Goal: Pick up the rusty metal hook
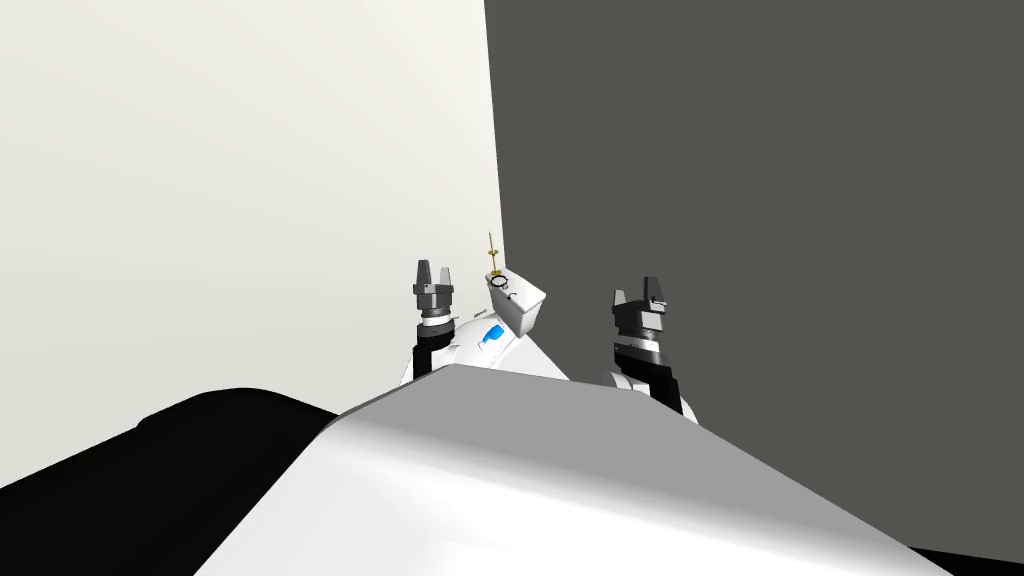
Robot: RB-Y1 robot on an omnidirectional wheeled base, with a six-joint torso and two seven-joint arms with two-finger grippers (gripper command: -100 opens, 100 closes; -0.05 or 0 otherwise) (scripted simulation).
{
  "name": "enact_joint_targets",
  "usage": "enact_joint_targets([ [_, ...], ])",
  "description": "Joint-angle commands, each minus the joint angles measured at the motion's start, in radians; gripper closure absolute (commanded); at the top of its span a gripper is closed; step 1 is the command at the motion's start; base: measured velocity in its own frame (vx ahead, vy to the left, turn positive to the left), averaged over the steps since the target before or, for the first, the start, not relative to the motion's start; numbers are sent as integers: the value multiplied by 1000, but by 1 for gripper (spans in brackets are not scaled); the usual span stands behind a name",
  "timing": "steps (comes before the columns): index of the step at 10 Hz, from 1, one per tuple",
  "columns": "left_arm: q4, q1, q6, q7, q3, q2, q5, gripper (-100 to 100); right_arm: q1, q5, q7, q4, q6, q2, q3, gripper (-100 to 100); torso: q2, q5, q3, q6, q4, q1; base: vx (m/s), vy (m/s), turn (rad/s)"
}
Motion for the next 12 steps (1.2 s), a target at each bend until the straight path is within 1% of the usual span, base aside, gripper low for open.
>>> enact_joint_targets([
  [1, 7, -4, 10, 1, -3, 32, -1, -100, 0, 0, 0, 0, 0, 0, 0, 0, 0, 0, 0, 0, 0, 0, -1, -2, -25],
  [3, 21, -15, 34, 3, -8, 78, -2, -100, 0, 0, 0, 0, 0, 0, 0, 0, 0, 0, 0, 0, 0, 0, -3, -5, -45],
  [6, 55, -38, 89, 8, -22, 141, -5, -100, 0, 0, 0, 0, 0, 0, 0, 0, 0, 0, 0, 0, 0, 0, -4, -8, -70],
  [9, 97, -70, 163, 14, -41, 192, -10, -100, 0, 0, 0, 0, 0, 0, 0, 0, 0, 0, 0, 0, 0, 0, -4, -10, -94],
  [12, 145, -107, 250, 21, -63, 234, -15, -100, 0, 0, 0, 0, 0, 0, 0, 0, 0, 0, 0, 0, 0, -1, -5, -15, -112],
])
